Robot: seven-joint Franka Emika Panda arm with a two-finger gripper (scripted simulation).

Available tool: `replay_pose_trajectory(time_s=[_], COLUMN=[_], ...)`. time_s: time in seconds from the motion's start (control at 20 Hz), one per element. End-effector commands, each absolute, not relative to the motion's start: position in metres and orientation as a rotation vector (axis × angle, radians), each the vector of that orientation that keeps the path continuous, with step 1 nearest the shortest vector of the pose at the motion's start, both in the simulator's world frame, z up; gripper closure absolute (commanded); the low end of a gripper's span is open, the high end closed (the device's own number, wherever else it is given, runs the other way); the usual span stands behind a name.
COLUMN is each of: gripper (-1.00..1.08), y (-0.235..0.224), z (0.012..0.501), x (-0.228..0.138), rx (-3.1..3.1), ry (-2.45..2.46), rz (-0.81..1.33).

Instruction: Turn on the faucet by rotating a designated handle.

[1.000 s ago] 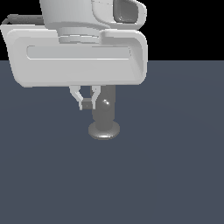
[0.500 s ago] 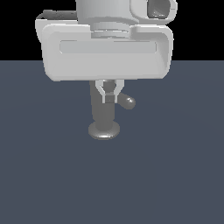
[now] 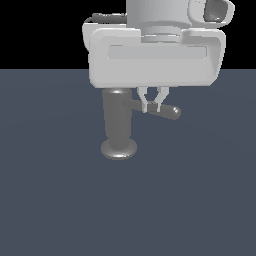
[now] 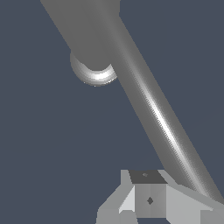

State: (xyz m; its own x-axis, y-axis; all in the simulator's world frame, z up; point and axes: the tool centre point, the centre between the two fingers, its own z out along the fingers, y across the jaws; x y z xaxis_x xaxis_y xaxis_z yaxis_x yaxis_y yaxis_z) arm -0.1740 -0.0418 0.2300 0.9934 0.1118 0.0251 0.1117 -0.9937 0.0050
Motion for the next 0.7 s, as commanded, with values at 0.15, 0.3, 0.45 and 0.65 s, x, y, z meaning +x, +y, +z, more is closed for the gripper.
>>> replay_pose_trajectory(time_s=[0.15,0.3,0.45,0.65], gripper=[1.08,1.08,1.08,1.08], y=[-0.071,-0.084,-0.097,-0.085], z=[0.219,0.219,0.219,0.232], x=[-0.173,-0.169,-0.165,-0.149], rx=[3.138,3.138,3.138,3.125], ry=[0.161,0.161,0.161,0.209], rz=[-0.001,-0.001,-0.001,0.049])
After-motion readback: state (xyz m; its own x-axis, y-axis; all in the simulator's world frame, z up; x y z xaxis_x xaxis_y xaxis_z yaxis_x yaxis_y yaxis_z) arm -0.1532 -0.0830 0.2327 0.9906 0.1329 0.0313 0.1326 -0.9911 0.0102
